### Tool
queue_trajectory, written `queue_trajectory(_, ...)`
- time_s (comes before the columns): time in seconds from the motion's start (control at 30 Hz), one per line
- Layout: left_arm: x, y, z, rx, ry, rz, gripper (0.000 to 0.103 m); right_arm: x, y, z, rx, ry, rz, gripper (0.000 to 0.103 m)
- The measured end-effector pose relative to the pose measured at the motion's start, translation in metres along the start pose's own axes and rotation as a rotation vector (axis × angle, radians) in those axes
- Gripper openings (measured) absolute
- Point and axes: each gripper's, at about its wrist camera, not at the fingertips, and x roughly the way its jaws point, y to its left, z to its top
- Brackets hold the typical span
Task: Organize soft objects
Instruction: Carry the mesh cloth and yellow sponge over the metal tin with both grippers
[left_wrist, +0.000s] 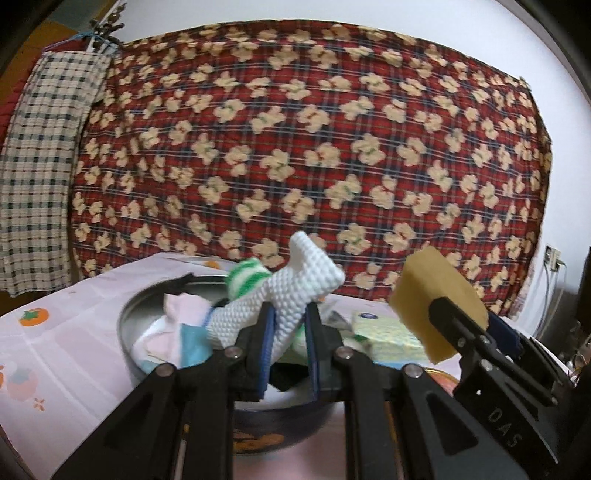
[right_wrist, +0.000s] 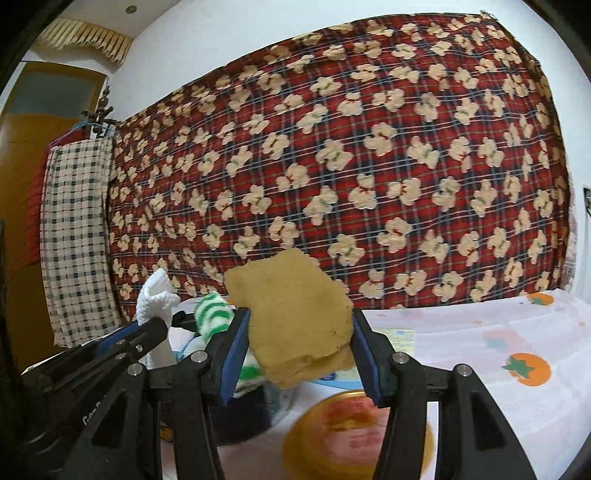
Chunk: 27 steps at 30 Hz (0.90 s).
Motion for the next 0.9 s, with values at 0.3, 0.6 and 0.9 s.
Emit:
queue_trajectory(0.3, 0.01, 0.036, 0.006, -0.036, -0.003, 0.075, 0.014, 0.022, 0.035, -0.001, -0.05, 0.014, 0.05, 0.055)
queue_trajectory(0.6, 0.025, 0.056, 0.012, -0.018, 0.005, 0.128, 0.014, 0.05, 0.066, 0.002, -0.099, 0.013, 0.078, 0.056)
queue_trajectory(0.9, 0.047, 0.074, 0.021, -0.032, 0.03, 0.178, 0.014, 0.088, 0.078, 0.005, -0.055, 0.059, 0.076, 0.056)
